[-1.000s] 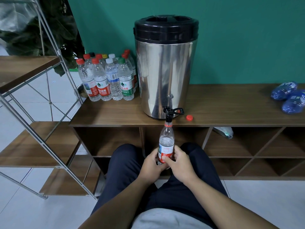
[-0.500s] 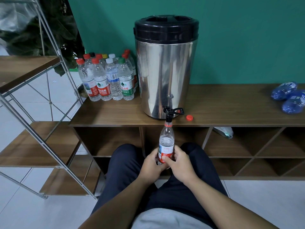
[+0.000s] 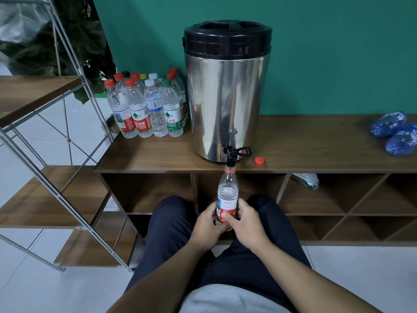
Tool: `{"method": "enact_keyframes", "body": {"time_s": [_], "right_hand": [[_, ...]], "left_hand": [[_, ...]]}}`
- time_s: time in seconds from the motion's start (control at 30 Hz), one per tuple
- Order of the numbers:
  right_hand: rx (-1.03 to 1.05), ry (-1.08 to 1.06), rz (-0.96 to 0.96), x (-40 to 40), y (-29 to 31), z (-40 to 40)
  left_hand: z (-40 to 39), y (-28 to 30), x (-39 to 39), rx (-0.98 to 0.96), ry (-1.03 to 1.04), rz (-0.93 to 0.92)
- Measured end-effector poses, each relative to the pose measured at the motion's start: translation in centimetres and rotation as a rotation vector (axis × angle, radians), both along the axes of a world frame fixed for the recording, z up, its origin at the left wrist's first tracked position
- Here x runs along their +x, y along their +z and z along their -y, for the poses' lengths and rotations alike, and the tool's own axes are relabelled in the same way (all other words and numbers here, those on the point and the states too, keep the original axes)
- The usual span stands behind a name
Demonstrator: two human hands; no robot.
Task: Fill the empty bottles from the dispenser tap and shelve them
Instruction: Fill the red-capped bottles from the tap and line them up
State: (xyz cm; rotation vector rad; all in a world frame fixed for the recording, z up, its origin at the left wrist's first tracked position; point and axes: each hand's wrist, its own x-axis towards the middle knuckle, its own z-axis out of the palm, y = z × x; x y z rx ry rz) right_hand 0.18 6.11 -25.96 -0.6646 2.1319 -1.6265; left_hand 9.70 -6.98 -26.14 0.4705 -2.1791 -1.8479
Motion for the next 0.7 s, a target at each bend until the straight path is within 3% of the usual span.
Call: {"method": "enact_keyframes", "body": {"time_s": [0.7], "right_hand": [[0.022, -0.016, -0.021, -0.19, -0.30, 0.05]], "left_hand": [[0.13, 0.03, 0.14, -0.030, -0.002, 0.012]]}}
